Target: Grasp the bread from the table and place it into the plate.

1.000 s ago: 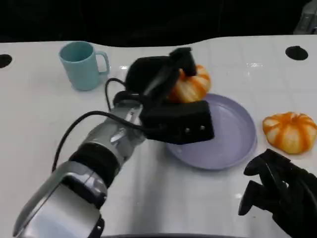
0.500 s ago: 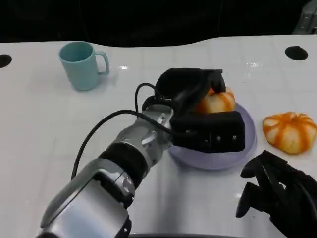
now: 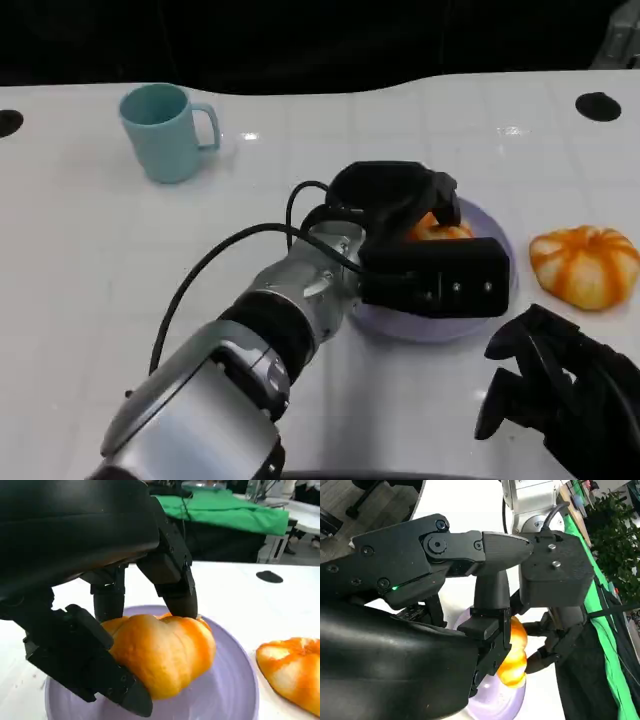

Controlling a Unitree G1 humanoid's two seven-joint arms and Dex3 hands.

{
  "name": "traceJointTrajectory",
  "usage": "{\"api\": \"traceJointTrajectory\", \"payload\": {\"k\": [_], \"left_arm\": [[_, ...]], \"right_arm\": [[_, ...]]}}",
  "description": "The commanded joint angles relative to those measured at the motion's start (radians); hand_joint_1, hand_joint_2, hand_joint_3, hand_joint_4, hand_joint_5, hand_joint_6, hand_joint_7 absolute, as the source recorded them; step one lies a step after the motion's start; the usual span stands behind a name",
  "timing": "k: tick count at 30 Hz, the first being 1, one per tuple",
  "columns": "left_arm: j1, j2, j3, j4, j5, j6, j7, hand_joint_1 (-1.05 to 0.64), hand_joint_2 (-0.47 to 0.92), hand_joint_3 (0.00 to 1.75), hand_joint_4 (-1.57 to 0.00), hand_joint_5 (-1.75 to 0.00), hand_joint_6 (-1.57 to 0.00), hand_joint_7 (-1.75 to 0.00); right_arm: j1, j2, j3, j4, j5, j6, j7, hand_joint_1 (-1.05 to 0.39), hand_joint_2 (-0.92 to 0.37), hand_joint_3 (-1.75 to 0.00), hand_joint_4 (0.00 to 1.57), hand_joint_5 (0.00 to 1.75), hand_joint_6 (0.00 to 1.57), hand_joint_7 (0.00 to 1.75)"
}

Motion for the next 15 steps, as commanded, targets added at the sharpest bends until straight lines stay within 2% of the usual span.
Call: {"api": "traceJointTrajectory", "payload": {"k": [1,2,5,11,15], "left_arm": [[-0.041,0.007,-0.011,0.011,0.001,0.014,-0.137,-0.44,0.92,0.26,-0.52,-0.55,-0.53,-0.06],[-0.041,0.008,-0.003,0.01,-0.011,0.01,-0.166,-0.48,0.92,0.29,-0.44,-0.38,-0.4,-0.02],[-0.047,0.014,0.013,0.004,-0.03,0.003,-0.241,-0.6,0.92,0.34,-0.23,-0.18,-0.2,0.0],[-0.081,0.029,0.019,-0.009,-0.043,0.014,-0.377,-0.8,0.92,0.47,-0.04,-0.06,-0.1,0.0],[-0.095,0.045,0.047,-0.027,-0.076,0.019,-0.461,-0.85,0.92,0.5,-0.01,-0.05,-0.09,0.0]], "right_arm": [[0.007,-0.005,-0.006,-0.005,0.004,-0.017,0.001,-0.45,-0.92,-0.41,0.64,1.75,0.49,1.62],[0.007,-0.007,-0.006,-0.006,0.002,-0.015,0.0,-0.45,-0.92,-0.41,0.64,1.75,0.49,1.62],[0.004,-0.009,-0.006,-0.002,0.002,-0.017,0.004,-0.44,-0.92,-0.42,0.64,1.75,0.49,1.62],[-0.002,-0.007,-0.011,0.005,0.005,-0.015,0.002,-0.44,-0.92,-0.41,0.64,1.75,0.49,1.62],[-0.004,-0.013,-0.009,0.008,-0.004,-0.021,0.004,-0.44,-0.92,-0.41,0.64,1.75,0.49,1.62]]}}
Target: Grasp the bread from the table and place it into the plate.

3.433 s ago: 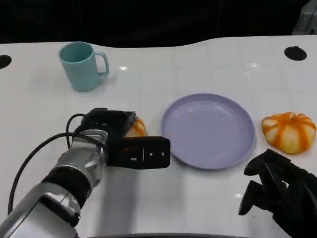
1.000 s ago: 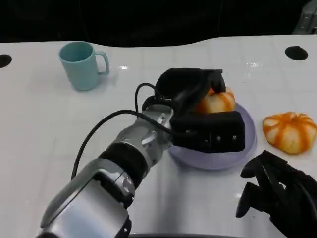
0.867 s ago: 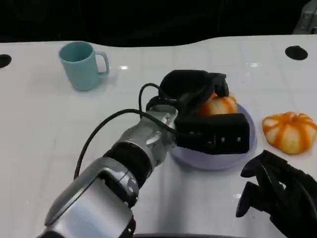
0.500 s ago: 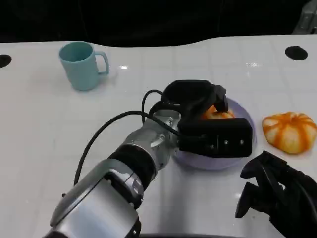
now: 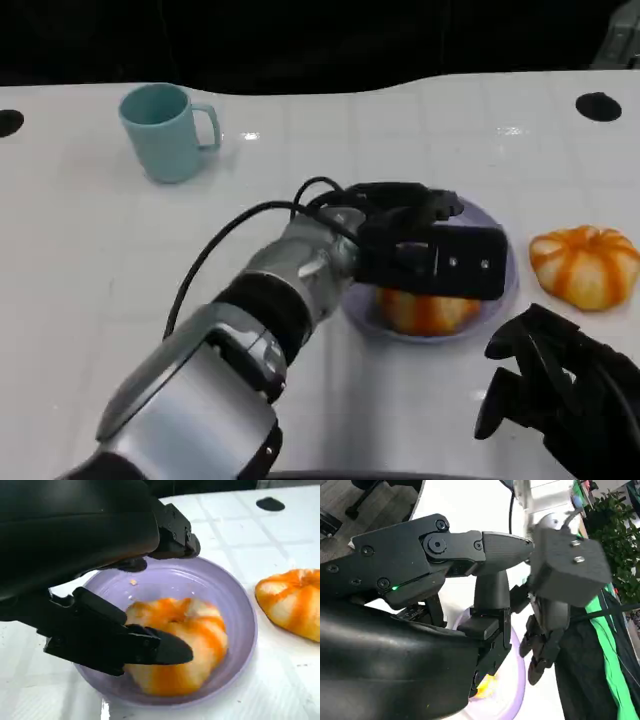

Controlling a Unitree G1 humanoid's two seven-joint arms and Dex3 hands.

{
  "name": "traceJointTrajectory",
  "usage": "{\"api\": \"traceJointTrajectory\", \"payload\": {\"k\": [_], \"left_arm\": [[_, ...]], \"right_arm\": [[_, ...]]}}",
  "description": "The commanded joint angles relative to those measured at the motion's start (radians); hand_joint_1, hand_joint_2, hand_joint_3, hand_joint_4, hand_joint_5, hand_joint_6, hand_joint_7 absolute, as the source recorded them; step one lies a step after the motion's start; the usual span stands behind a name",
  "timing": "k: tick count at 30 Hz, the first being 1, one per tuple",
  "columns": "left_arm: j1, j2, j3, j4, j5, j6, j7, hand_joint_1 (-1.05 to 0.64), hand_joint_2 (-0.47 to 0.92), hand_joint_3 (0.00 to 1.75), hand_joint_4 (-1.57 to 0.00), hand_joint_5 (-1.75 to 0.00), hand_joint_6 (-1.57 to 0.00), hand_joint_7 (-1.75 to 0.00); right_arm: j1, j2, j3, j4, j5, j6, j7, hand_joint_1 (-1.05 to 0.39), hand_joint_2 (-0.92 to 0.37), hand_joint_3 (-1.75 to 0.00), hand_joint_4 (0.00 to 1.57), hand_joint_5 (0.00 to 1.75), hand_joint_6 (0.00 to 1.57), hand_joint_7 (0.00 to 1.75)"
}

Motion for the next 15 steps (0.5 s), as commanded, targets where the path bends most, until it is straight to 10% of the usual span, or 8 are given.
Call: {"api": "traceJointTrajectory", "payload": {"k": [1,15], "left_arm": [[-0.046,0.026,0.03,-0.027,-0.035,0.008,-0.081,-0.86,0.92,0.5,-0.01,-0.05,-0.09,-0.01],[0.065,0.123,0.3,-0.198,-0.347,-0.035,-0.238,-0.66,0.92,0.34,-0.51,-0.35,-0.53,-0.16]], "right_arm": [[-0.002,-0.013,-0.009,0.003,-0.004,-0.019,0.003,-0.44,-0.92,-0.4,0.64,1.75,0.49,1.62],[0.015,-0.019,-0.019,0.007,0.004,-0.03,0.021,-0.44,-0.92,-0.42,0.64,1.75,0.49,1.61]]}}
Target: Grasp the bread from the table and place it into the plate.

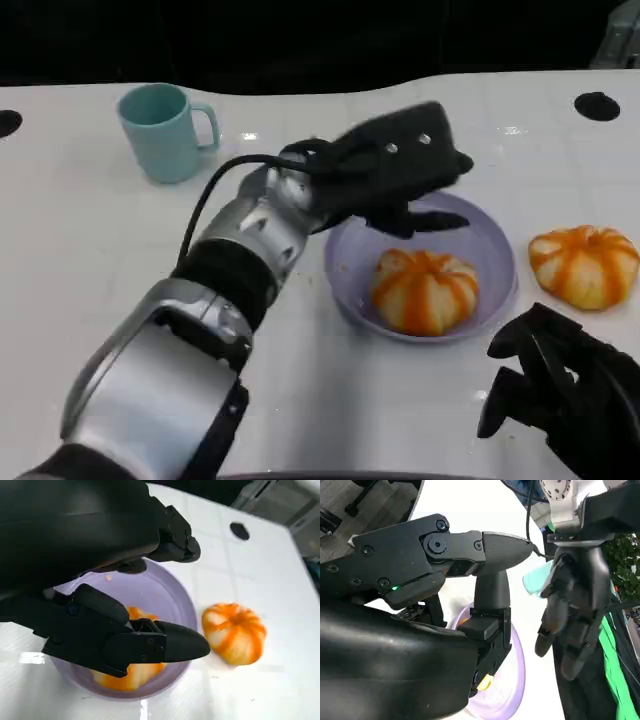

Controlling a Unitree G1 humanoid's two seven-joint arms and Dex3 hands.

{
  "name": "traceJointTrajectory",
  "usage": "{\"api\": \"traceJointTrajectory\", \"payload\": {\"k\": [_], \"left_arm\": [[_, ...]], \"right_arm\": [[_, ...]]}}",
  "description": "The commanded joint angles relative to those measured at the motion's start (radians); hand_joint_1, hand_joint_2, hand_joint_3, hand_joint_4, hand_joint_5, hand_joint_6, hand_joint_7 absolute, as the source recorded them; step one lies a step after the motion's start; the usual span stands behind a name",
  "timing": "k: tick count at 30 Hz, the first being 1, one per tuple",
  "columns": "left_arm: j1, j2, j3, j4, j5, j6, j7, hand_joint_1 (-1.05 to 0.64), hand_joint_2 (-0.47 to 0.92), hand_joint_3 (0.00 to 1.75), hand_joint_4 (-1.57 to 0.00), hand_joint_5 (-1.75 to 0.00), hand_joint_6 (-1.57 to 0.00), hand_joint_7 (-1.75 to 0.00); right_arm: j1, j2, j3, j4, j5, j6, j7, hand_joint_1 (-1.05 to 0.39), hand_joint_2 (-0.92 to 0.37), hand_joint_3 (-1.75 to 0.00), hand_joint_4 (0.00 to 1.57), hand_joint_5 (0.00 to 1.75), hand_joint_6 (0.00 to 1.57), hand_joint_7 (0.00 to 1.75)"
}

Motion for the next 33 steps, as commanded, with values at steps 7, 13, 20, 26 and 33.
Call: {"api": "traceJointTrajectory", "payload": {"k": [7,13,20,26,33], "left_arm": [[0.223,0.042,0.168,-0.283,-0.211,0.057,0.01,-0.54,0.92,0.29,-0.58,-0.96,-0.81,-0.1],[0.437,0.046,0.263,-0.623,-0.423,0.24,-0.061,-0.52,0.92,0.36,-0.73,-0.98,-0.94,-0.15],[0.597,0.045,0.331,-0.879,-0.642,0.499,-0.078,-0.59,0.92,0.29,-0.71,-1.14,-0.94,-0.23],[0.775,0.052,0.4,-1.107,-0.864,0.712,-0.075,-0.65,0.92,0.34,-0.68,-1.35,-0.73,-0.83],[0.935,0.037,0.437,-1.295,-0.974,0.833,0.042,-0.62,0.92,0.3,-0.71,-1.52,-0.69,-1.15]], "right_arm": [[0.019,-0.005,-0.017,0.025,0.013,-0.043,0.027,-0.45,-0.92,-0.39,0.67,1.75,0.51,1.61],[0.012,0.0,-0.013,0.036,0.01,-0.054,0.026,-0.46,-0.92,-0.37,0.7,1.75,0.54,1.6],[0.003,-0.003,-0.008,0.044,0.008,-0.06,0.03,-0.45,-0.92,-0.38,0.69,1.75,0.54,1.61],[0.0,-0.001,-0.003,0.035,0.002,-0.056,0.019,-0.46,-0.92,-0.37,0.69,1.75,0.53,1.61],[0.006,-0.005,0.003,0.02,-0.001,-0.052,0.016,-0.46,-0.92,-0.39,0.67,1.75,0.52,1.62]]}}
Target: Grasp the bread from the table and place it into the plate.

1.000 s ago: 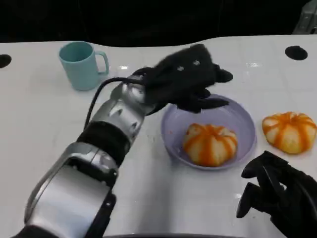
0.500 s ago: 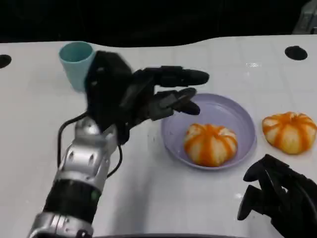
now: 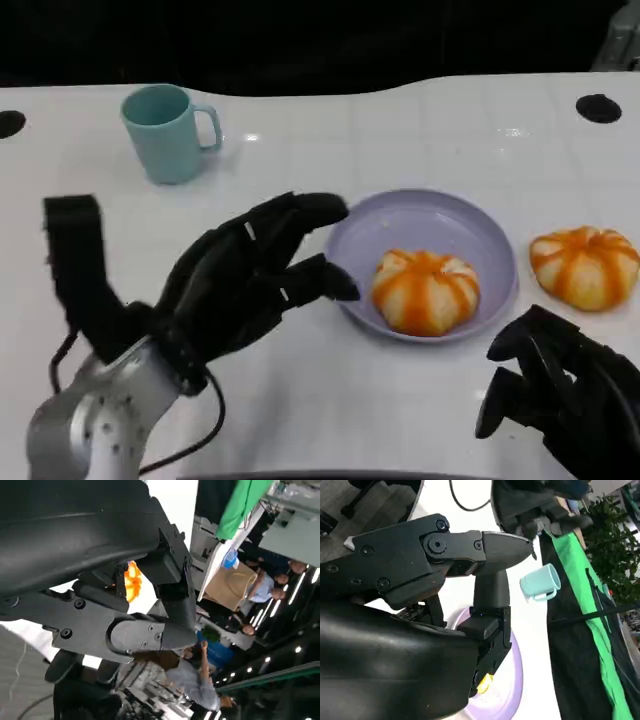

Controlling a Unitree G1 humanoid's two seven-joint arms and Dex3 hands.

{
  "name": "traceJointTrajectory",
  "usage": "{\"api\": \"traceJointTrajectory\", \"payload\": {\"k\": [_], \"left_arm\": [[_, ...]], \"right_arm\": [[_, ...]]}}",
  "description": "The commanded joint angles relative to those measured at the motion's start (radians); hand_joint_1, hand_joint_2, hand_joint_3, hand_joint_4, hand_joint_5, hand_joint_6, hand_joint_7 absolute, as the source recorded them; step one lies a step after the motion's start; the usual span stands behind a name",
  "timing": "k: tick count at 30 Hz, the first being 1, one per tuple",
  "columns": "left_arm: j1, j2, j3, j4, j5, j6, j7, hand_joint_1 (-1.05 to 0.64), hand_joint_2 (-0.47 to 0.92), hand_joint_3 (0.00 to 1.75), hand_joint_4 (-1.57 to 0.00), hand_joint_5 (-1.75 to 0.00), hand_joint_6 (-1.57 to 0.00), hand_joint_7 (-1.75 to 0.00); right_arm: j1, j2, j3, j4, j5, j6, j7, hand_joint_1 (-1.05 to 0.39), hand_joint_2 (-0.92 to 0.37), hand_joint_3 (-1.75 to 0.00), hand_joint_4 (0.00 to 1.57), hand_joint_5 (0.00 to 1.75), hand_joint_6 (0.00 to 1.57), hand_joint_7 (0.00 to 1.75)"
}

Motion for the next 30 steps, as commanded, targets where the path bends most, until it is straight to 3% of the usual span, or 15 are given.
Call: {"api": "traceJointTrajectory", "payload": {"k": [1,6,11,16,30], "left_arm": [[0.09,0.009,0.013,-0.102,-0.043,0.045,0.065,-0.62,0.92,0.36,-0.71,-1.58,-0.66,-1.23],[0.179,-0.002,0.019,-0.166,-0.067,0.064,0.119,-0.58,0.92,0.42,-0.69,-1.73,-0.61,-1.39],[0.243,-0.02,0.011,-0.183,-0.08,0.052,0.15,-0.57,0.92,0.43,-0.75,-1.75,-0.6,-1.51],[0.271,-0.026,0.008,-0.198,-0.081,0.049,0.175,-0.57,0.92,0.46,-0.73,-1.75,-0.49,-1.66],[0.31,-0.02,0.005,-0.184,-0.071,0.0,0.169,-0.54,0.92,0.44,-0.75,-1.75,-0.51,-1.69]], "right_arm": [[0.007,-0.013,-0.003,-0.016,-0.001,-0.003,-0.004,-0.46,-0.92,-0.39,0.67,1.75,0.51,1.62],[0.006,-0.015,-0.002,-0.023,0.001,0.006,-0.008,-0.46,-0.92,-0.39,0.65,1.75,0.5,1.62],[0.005,-0.015,-0.003,-0.026,0.002,0.012,-0.013,-0.45,-0.92,-0.39,0.64,1.75,0.49,1.62],[0.006,-0.018,-0.008,-0.027,0.01,0.014,-0.009,-0.45,-0.92,-0.4,0.63,1.75,0.48,1.62],[0.004,-0.023,-0.017,-0.026,0.009,0.018,-0.015,-0.45,-0.92,-0.39,0.64,1.75,0.49,1.62]]}}
